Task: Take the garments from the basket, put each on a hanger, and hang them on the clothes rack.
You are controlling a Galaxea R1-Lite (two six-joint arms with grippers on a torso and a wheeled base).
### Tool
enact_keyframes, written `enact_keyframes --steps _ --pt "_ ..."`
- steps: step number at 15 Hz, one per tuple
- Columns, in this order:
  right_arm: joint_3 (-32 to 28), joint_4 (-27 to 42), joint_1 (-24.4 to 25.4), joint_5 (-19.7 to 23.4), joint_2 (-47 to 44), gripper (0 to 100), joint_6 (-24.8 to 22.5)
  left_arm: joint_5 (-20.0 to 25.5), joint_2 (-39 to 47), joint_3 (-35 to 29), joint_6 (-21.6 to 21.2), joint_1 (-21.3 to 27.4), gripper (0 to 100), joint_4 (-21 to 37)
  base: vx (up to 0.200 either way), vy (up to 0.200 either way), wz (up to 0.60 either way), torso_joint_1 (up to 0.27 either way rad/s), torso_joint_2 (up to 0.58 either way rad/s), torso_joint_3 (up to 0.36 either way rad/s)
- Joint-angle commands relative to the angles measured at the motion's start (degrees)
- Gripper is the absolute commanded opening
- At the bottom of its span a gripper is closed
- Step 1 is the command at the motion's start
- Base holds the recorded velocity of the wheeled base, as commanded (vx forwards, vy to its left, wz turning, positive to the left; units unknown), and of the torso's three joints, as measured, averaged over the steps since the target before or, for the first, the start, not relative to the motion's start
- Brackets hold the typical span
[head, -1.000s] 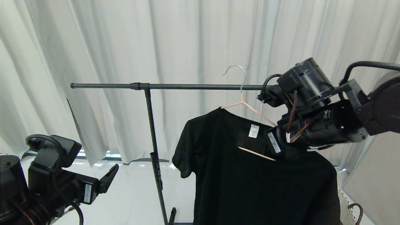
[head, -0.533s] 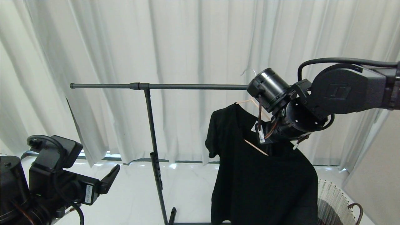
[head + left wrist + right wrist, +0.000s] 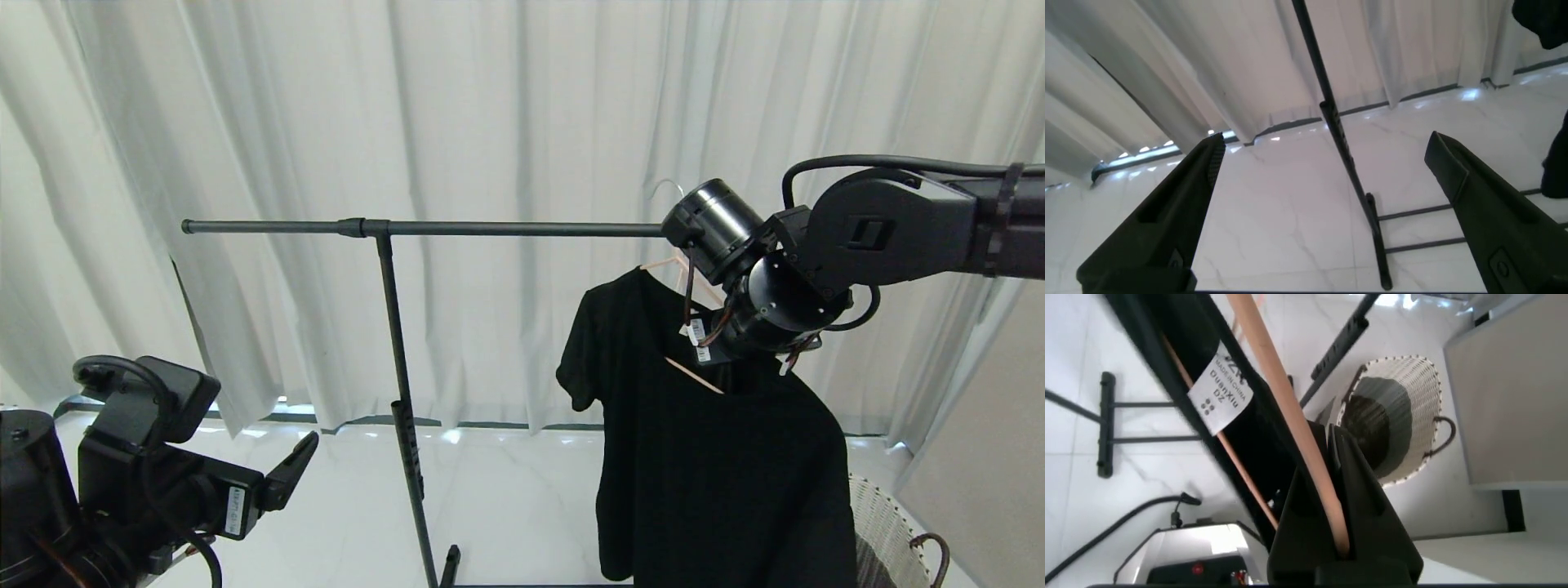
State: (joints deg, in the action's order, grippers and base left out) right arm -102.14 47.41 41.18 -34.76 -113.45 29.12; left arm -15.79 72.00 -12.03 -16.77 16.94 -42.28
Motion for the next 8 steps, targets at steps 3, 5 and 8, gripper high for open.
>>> enact_keyframes --steps 3,5,8 --pt "-0.1 0.1 0.0 0.1 0.2 0 -0.5 0.0 0.0 0.0 0.0 0.0 100 0.0 0.133 0.000 0.00 -0.002 0.00 0.005" --pt "-0.1 0.7 0.2 0.1 0.2 0 -0.6 0.0 0.0 0.0 0.0 0.0 100 0.0 0.000 0.000 0.00 0.000 0.00 0.000" --pt "-0.1 1.5 0.3 0.1 0.0 0 -0.6 0.0 0.1 0.0 0.0 0.1 100 0.0 0.000 0.000 0.00 0.000 0.00 0.000"
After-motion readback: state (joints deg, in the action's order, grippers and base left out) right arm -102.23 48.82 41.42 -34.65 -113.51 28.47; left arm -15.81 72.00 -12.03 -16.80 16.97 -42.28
